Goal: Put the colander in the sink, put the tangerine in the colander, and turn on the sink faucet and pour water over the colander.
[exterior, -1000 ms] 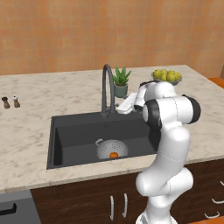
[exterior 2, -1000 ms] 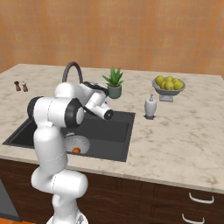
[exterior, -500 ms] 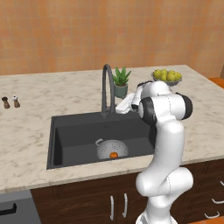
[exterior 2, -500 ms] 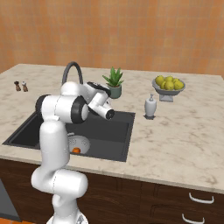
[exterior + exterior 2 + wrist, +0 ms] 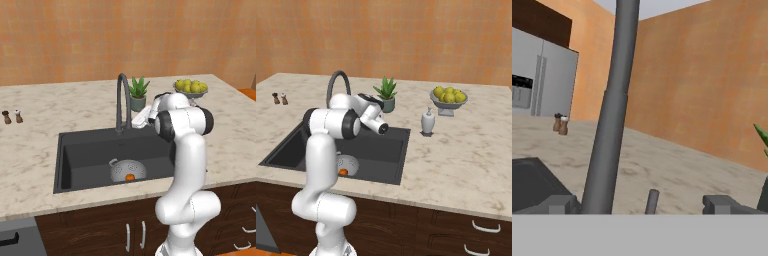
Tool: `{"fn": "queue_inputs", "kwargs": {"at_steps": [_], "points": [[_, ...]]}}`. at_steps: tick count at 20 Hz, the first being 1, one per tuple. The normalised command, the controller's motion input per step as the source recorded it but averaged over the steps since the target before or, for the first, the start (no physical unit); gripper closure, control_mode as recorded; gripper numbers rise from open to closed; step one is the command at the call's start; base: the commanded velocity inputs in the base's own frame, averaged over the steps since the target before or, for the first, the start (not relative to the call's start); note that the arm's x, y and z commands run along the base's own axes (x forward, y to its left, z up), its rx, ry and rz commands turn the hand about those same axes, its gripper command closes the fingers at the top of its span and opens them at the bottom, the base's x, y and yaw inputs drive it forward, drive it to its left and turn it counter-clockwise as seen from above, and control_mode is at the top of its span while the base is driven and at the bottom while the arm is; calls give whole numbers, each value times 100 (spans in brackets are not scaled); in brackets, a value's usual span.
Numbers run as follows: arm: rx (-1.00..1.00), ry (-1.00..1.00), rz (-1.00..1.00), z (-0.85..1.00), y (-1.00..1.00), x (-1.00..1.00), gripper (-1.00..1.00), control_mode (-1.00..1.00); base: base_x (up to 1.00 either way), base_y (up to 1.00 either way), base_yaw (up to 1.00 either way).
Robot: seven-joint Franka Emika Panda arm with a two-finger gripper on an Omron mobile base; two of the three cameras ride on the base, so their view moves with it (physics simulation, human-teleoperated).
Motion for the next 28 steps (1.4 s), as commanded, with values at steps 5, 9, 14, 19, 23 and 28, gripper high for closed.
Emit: {"fn": "queue_inputs", "kwargs": {"at_steps": [5,9,14,19,23,28], "points": [[0,0,0,-11,11,27,-100,-100,0,0,0],[0,0,0,-14,8,30,-100,-100,0,0,0],[0,0,0,-16,1,28,-100,-100,0,0,0],[0,1,0,-15,0,32,-100,-100,0,0,0],[0,0,0,-6,0,28,-100,-100,0,0,0],[0,0,0,-2,0,27,-100,-100,0,0,0]]}}
